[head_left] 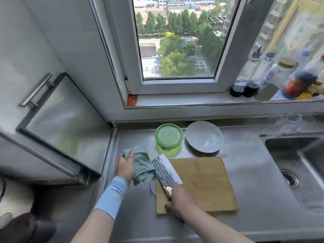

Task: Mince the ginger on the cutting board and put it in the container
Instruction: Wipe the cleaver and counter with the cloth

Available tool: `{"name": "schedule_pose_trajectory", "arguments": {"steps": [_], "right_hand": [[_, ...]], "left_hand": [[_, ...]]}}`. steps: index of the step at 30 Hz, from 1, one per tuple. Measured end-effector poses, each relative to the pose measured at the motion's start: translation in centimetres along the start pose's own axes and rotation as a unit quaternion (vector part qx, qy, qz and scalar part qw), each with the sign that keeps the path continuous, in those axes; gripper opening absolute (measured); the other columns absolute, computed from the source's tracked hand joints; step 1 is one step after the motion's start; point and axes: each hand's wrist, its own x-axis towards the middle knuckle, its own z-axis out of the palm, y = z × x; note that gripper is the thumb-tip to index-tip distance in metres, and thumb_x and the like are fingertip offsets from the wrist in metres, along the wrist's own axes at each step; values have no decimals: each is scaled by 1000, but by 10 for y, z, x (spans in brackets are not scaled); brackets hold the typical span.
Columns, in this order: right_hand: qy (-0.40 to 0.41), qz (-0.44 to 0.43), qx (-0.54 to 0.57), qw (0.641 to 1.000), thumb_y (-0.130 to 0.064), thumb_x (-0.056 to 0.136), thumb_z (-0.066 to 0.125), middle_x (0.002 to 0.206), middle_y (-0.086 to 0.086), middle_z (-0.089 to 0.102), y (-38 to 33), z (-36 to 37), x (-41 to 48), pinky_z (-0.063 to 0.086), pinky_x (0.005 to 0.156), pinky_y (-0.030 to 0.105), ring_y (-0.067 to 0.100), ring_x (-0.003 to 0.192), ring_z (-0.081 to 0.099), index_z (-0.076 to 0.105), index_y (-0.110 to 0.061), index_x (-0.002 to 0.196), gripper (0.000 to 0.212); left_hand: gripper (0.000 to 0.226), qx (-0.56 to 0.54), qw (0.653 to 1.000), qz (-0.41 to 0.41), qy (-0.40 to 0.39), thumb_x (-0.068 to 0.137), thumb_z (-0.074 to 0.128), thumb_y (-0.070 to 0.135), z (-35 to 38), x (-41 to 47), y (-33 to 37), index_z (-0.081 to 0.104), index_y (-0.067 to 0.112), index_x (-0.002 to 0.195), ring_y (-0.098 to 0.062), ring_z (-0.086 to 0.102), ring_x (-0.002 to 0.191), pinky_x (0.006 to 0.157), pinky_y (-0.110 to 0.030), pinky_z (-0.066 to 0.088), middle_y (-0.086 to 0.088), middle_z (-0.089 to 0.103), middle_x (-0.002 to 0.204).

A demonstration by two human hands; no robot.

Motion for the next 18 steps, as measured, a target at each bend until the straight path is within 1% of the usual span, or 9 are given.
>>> {"name": "schedule_pose_trajectory", "arguments": {"steps": [3,5,7,9,12,13,15,16,18], "right_hand": [[9,7,9,1000,-28,87,66,120,8,62,-10,5,0,48,82,32,30,111,61,44,-19,105,30],[38,15,39,998,-25,90,58,119,9,62,-14,0,-4,48,85,33,31,111,61,48,-18,111,24],[95,18,84,992,-28,93,52,109,8,60,-14,-14,-12,47,83,36,32,102,59,47,-18,102,14],[137,16,136,981,-32,97,45,93,5,59,-9,-34,-23,46,74,37,29,87,56,47,-16,90,17],[124,22,284,950,-41,101,41,71,2,57,0,-62,-40,44,48,32,21,56,52,52,-12,81,36],[106,22,350,930,-43,102,40,66,2,54,2,-69,-44,40,42,29,19,46,46,52,-12,80,39],[78,20,435,897,-42,105,39,64,2,49,1,-82,-54,37,39,26,18,41,39,52,-13,83,39],[70,23,461,884,-40,105,38,64,2,49,-1,-90,-60,36,39,24,18,40,38,53,-12,85,37],[56,36,508,859,-39,106,38,62,1,49,-3,-108,-70,35,40,21,17,40,39,54,-12,89,36]], "left_hand": [[49,17,999,29,16,89,57,56,-20,-8,11,54,17,118,-34,66,98,93,-53,53,-11,67,110],[38,11,998,52,24,93,57,48,-26,-10,18,57,17,115,-32,65,97,93,-47,53,-10,66,108],[17,6,995,95,36,98,57,33,-26,-11,30,60,19,108,-31,63,97,88,-37,50,-8,65,103],[13,26,985,158,60,98,58,22,-21,-10,43,64,15,107,-27,61,99,83,-26,44,-6,65,102],[29,58,958,275,61,94,63,13,-7,-14,63,68,15,123,-10,58,104,84,-7,41,4,65,116],[34,67,946,313,47,93,65,11,0,-17,68,68,19,125,-5,58,105,86,-3,40,8,65,119],[39,115,911,395,-16,89,69,8,19,-23,77,68,23,125,3,56,108,93,-2,39,12,64,120],[40,156,882,439,-67,88,70,8,31,-27,79,68,23,125,6,53,111,99,-5,38,11,64,122],[40,240,807,510,-179,87,72,12,57,-36,77,68,23,125,3,49,124,112,-20,35,10,62,129]]}}
